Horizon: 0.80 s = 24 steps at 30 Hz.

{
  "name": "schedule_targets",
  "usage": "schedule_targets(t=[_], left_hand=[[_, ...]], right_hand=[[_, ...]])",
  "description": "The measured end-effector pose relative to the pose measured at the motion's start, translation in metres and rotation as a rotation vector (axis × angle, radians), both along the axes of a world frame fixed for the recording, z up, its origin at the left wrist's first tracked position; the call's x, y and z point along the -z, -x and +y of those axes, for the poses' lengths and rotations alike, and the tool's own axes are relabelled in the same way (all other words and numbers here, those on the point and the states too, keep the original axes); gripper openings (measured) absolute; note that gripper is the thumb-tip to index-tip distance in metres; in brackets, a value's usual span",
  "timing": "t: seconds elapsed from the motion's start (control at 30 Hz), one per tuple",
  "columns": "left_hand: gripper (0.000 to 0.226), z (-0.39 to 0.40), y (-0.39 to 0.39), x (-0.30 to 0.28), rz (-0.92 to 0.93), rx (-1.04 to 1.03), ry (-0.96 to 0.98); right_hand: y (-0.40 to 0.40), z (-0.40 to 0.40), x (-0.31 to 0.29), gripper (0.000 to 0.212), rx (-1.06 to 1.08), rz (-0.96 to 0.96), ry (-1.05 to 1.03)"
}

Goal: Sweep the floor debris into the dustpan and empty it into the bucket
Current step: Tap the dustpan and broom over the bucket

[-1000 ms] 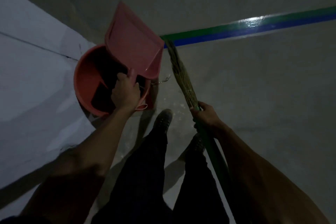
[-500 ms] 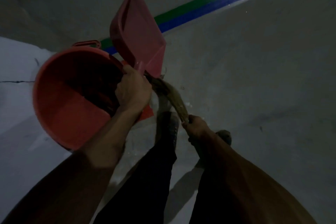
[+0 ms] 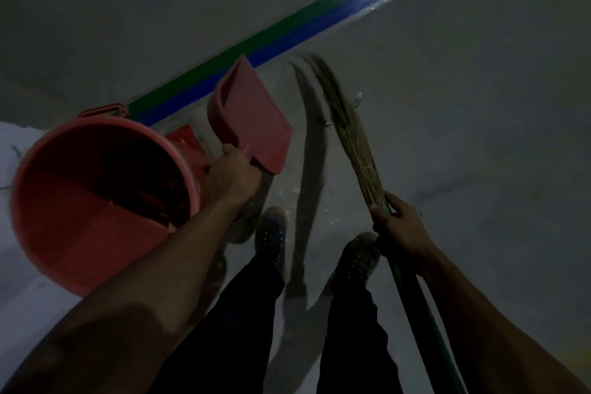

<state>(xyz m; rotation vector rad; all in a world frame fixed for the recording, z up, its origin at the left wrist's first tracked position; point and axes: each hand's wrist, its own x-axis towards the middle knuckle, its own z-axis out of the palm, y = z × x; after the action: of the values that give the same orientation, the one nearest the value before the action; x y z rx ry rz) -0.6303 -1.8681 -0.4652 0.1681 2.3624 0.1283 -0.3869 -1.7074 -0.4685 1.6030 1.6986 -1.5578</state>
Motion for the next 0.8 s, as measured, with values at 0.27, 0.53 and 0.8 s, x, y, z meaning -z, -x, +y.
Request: schedule_targets(t=[0.27,0.53,0.8], left_hand=[[0.040,0.037,-0.043,0.059,-0.133,0.010,0.075],[0.036,0.047,-0.080,0.139,-0.137,-0.108,0.032],[0.032,0.039,-0.090,0.182,-0.192,-0.147,0.018]], right_hand=[[-0.006,0.067,0.033,0.028,0.020,0.037,-0.143],[-0.018,0.137,0.111,0.032,-0.169,-0.041,-0.262],[-0.035,0.164,0.159,0.040,-0.435,-0.120,-0.265]])
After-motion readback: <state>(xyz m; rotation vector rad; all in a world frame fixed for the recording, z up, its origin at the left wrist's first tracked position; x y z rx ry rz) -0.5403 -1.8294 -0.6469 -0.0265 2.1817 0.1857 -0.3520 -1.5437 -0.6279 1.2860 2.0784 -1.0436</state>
